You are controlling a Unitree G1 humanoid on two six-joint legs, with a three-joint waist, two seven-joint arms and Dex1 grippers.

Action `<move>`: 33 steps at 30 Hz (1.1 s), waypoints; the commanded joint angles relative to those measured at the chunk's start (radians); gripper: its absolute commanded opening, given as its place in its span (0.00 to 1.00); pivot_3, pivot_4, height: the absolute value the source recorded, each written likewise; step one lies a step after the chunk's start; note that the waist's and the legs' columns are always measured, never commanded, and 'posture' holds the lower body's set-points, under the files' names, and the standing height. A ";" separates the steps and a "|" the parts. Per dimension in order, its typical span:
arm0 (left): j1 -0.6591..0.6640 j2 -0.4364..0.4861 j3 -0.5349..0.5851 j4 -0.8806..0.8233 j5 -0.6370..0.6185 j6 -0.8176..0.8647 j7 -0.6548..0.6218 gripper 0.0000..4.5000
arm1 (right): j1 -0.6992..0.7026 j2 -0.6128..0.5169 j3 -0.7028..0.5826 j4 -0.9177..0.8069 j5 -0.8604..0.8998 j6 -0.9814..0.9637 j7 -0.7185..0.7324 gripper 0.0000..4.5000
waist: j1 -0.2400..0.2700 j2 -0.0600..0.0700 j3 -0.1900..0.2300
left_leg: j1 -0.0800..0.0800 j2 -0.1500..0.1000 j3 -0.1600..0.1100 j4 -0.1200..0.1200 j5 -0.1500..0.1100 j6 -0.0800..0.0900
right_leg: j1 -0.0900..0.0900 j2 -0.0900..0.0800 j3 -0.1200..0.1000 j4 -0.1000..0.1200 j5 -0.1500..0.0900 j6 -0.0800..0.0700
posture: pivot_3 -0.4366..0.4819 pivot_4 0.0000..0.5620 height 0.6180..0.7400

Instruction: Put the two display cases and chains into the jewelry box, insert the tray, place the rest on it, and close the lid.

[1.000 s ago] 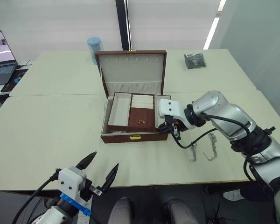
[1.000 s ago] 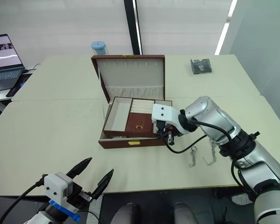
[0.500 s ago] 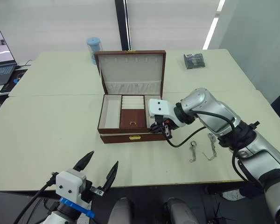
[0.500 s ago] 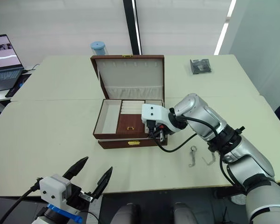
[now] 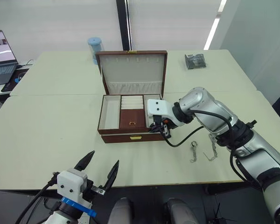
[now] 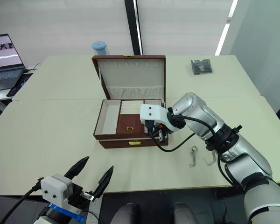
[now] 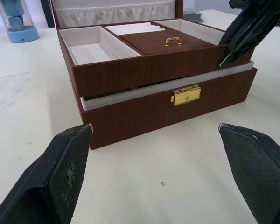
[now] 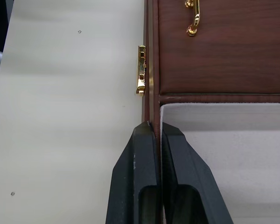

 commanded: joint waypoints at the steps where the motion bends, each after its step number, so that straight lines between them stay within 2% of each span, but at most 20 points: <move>1: -0.001 -0.004 -0.008 -0.036 0.009 -0.015 0.012 1.00 | -0.009 -0.021 0.002 -0.005 -0.030 0.000 -0.002 0.00 | 0.001 0.000 0.000 | 0.000 0.000 0.000 0.000 0.000 0.000 | 0.000 0.000 0.000 0.000 0.000 0.000 | 0.48 0.27 1.00; 18: -0.055 0.014 -0.022 -0.031 -0.004 0.027 0.020 1.00 | -0.005 -0.019 0.001 -0.028 -0.028 0.073 -0.005 0.00 | 0.004 0.000 0.000 | 0.000 0.000 0.000 0.000 0.000 0.000 | 0.000 0.000 -0.001 0.000 0.000 0.000 | 0.48 0.27 1.00; 26: -0.065 0.034 0.005 -0.060 -0.018 0.056 0.017 1.00 | -0.030 0.031 -0.094 -0.037 0.055 0.131 -0.014 0.46 | -0.001 0.000 0.000 | 0.000 0.000 0.000 0.000 0.000 0.000 | 0.000 0.000 0.000 0.000 0.000 0.000 | 0.48 0.27 1.00; 28: -0.069 0.046 0.022 -0.068 -0.031 0.069 0.012 1.00 | -0.025 0.052 -0.137 -0.036 0.076 0.135 -0.046 0.58 | 0.000 0.000 0.000 | 0.000 0.000 -0.001 0.000 0.000 0.000 | 0.000 0.000 0.000 0.000 0.000 0.000 | 0.48 0.27 1.00; 30: -0.079 0.064 0.035 -0.073 -0.042 0.086 0.005 1.00 | 0.005 0.108 -0.237 -0.030 0.128 0.109 -0.106 0.69 | -0.001 0.000 0.000 | 0.000 0.000 -0.001 0.000 0.000 0.000 | 0.000 0.000 0.000 0.000 0.000 0.000 | 0.48 0.27 1.00; 31: -0.082 0.070 0.040 -0.073 -0.048 0.091 0.002 1.00 | 0.015 0.127 -0.266 -0.027 0.142 0.102 -0.128 0.77 | -0.001 0.000 0.000 | 0.000 0.000 0.000 0.000 0.000 0.000 | -0.001 0.000 0.000 0.000 0.000 0.000 | 0.48 0.27 1.00; 33: -0.103 0.084 0.052 -0.076 -0.060 0.110 0.001 1.00 | 0.062 0.175 -0.327 0.010 0.149 0.002 -0.199 0.77 | 0.000 -0.002 -0.001 | 0.000 0.000 -0.001 -0.001 0.000 0.000 | 0.000 0.000 -0.001 0.000 0.000 0.000 | 0.48 0.27 1.00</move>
